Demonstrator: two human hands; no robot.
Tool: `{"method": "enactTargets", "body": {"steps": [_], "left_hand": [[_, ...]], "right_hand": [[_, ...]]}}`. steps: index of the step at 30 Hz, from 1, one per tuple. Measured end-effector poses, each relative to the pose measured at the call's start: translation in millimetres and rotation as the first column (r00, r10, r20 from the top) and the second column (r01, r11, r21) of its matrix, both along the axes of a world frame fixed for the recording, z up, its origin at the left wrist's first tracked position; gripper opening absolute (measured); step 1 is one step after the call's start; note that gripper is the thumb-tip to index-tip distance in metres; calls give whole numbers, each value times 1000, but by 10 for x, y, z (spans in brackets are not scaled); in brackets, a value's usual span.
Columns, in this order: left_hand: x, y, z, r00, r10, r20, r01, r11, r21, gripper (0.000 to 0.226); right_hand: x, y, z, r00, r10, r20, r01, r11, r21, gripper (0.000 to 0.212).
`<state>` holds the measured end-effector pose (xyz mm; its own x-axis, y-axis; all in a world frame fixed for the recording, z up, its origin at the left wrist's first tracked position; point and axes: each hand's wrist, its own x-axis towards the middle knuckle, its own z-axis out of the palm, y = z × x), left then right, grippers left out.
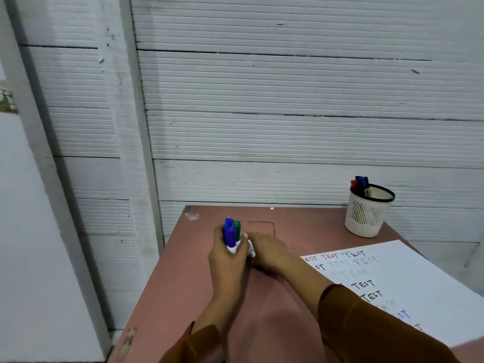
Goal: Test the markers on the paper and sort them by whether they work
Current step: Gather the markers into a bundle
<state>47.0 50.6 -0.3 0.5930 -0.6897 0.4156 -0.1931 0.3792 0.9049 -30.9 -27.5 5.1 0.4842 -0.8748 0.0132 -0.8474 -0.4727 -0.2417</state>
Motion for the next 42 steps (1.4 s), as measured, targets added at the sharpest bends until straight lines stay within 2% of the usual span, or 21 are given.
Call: {"method": "enactTargets", "body": {"steps": [6,8,10,12,14,16,17,19,25,28,32,34,36,42], "left_hand": [[-23,9,17,1000,-9,-23,9,1000,24,17],[-17,4,37,999,11,-33,-10,1000,21,20],[-4,-16,53,998,26,-52,-24,999,25,16],[2,-52,78,997,20,-73,-19,1000,17,13],[6,-95,113,998,4,-66,-4,1000,6,14],[-12,-111,146,999,-2,-42,2,1000,-7,14],[-25,-103,149,999,-5,-34,4,1000,-15,15],[-51,-51,114,999,-17,-29,17,1000,-18,18],[-59,22,-21,999,-39,-19,39,999,9,20],[-75,21,-74,998,-49,-30,51,997,65,20],[-63,-6,-156,995,-61,-78,66,995,75,17],[-54,-25,-153,994,-64,-93,71,995,76,19],[-57,-21,-154,991,-75,-109,84,994,73,19],[-81,26,-160,989,-120,-91,125,991,47,21]], "right_hand": [[-80,146,82,999,12,48,-13,999,29,20],[-121,196,72,986,-15,168,14,1000,8,10],[-148,211,76,937,-54,346,56,998,6,15],[-188,224,112,839,-76,538,84,996,11,18],[-202,269,135,668,-112,735,85,994,74,39],[-199,328,103,492,-150,858,70,989,132,50],[-193,337,54,444,-161,881,75,987,143,52],[-198,363,-58,411,-183,893,99,983,155,54],[-215,479,-258,408,-216,887,157,974,165,56],[-199,509,-249,392,-236,889,208,964,164,50],[-162,532,-154,385,-186,904,266,960,85,46],[-109,562,-122,399,-163,903,248,967,65,39],[-77,577,-172,395,-158,905,239,969,65,44],[-65,616,-326,346,-156,925,240,968,73,35]]}}
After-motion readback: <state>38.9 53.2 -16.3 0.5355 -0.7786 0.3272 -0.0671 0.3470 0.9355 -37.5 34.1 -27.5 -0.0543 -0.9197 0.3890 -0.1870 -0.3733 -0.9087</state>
